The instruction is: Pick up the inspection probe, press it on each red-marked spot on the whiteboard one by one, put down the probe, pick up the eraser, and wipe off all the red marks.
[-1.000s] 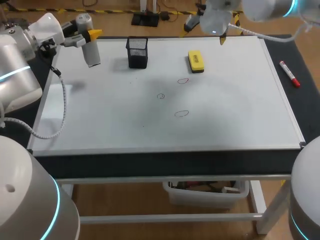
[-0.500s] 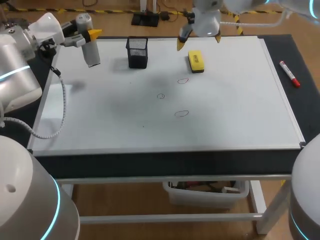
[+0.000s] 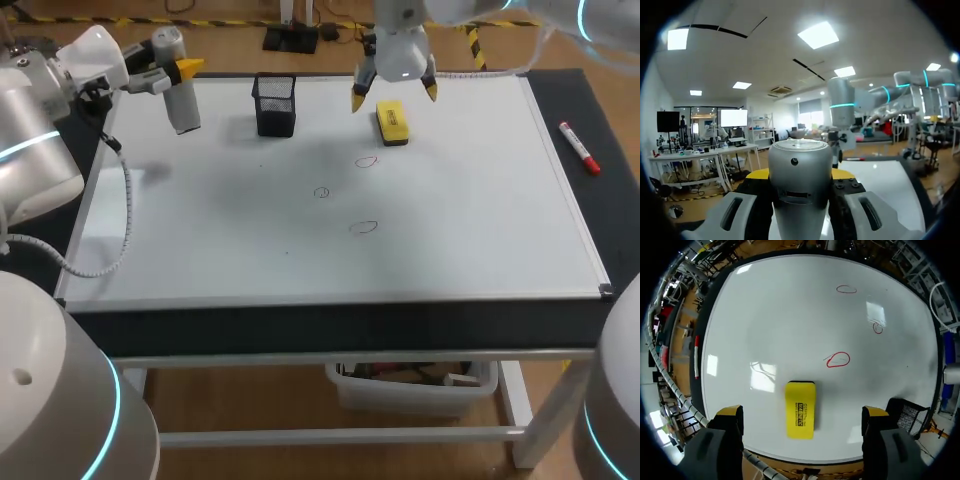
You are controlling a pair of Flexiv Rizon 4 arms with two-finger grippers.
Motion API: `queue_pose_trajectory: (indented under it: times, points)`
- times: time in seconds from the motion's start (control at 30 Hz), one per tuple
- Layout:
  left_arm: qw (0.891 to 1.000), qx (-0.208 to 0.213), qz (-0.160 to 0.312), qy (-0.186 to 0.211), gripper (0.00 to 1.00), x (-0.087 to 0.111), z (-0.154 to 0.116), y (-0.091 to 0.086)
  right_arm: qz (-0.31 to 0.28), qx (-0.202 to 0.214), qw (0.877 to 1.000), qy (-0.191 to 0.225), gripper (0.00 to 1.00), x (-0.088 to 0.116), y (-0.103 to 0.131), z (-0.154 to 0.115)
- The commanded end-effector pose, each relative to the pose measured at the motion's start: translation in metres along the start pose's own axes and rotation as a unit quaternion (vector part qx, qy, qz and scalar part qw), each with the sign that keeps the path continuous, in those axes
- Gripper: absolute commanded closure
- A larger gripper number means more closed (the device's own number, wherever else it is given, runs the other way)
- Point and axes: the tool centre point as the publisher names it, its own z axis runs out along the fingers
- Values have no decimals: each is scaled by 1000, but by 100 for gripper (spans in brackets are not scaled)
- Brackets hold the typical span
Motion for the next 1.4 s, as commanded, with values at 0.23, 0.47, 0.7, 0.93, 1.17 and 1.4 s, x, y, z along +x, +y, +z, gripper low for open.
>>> queue_pose_trajectory:
  times: [0.23,0.47,0.7,0.93,1.17,1.4]
  points:
    - [1000,3,1,-2,100,0,1,1,5,-10,1000,-18,0,6,-6,20]
    - [1000,3,1,-2,100,0,1,1,15,-15,1000,-15,0,1,-9,29]
    - [1000,3,1,-2,100,0,1,1,20,-24,999,-14,0,-4,-8,38]
    - [1000,3,1,-2,100,0,1,1,30,-30,999,-23,0,-3,-12,45]
    - [1000,3,1,-2,100,0,1,1,21,-22,999,-27,0,-2,-16,50]
    - [1000,3,1,-2,100,0,1,1,12,-21,999,-31,0,-3,-18,52]
